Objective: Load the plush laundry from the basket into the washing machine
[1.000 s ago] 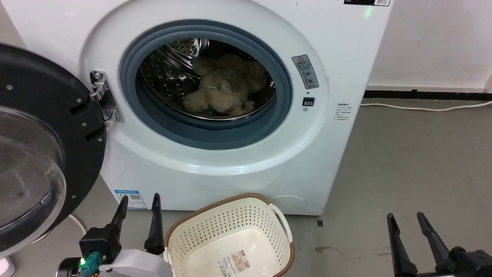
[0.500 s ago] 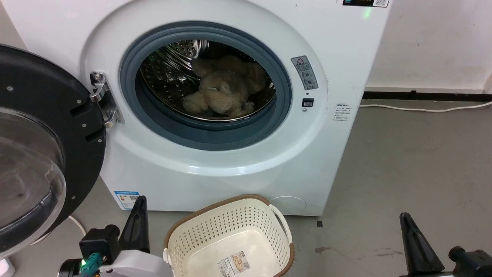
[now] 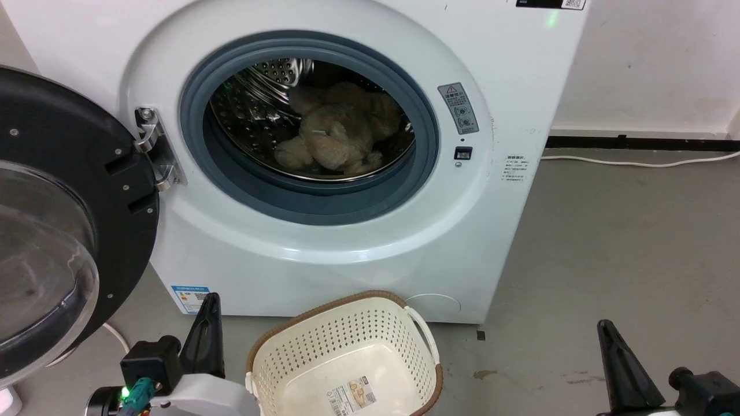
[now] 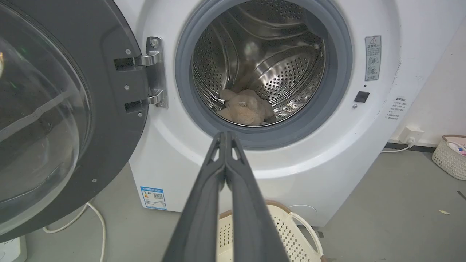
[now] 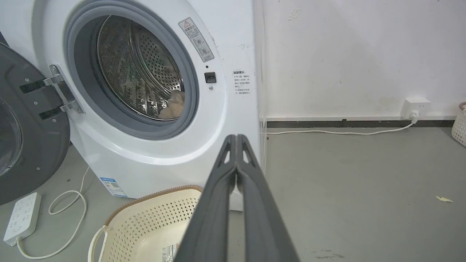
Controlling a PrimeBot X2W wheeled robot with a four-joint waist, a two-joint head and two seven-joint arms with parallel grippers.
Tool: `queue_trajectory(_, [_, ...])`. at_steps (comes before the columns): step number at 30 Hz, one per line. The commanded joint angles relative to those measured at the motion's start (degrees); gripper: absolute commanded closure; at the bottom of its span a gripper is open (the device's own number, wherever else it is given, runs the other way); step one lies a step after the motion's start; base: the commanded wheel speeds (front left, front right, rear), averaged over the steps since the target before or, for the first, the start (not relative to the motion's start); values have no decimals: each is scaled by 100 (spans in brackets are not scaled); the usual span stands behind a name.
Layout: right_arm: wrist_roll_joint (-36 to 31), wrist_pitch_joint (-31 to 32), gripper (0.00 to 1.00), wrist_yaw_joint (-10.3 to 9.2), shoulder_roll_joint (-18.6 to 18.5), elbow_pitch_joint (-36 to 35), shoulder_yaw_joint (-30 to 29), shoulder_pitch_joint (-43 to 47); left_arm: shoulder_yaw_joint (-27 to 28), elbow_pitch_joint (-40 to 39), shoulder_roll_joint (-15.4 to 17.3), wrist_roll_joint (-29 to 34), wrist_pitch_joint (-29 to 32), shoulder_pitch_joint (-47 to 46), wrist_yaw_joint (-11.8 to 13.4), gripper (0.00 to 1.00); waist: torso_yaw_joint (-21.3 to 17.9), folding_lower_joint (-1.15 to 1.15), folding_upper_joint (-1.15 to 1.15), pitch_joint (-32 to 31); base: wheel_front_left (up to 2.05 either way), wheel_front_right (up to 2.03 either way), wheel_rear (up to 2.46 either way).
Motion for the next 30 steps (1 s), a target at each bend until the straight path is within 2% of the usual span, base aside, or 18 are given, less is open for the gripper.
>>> queue_trajectory(1, [-52, 14, 100, 1, -1, 25, 5, -105, 28, 17, -45, 78, 29, -22, -39, 100, 2, 0, 0, 1, 0, 0, 0])
queue_trajectory(30, [-370, 232, 100, 2, -4, 184, 60, -403, 374, 60, -361, 677, 233, -71, -374, 100, 56, -1, 0, 40, 0, 0, 0])
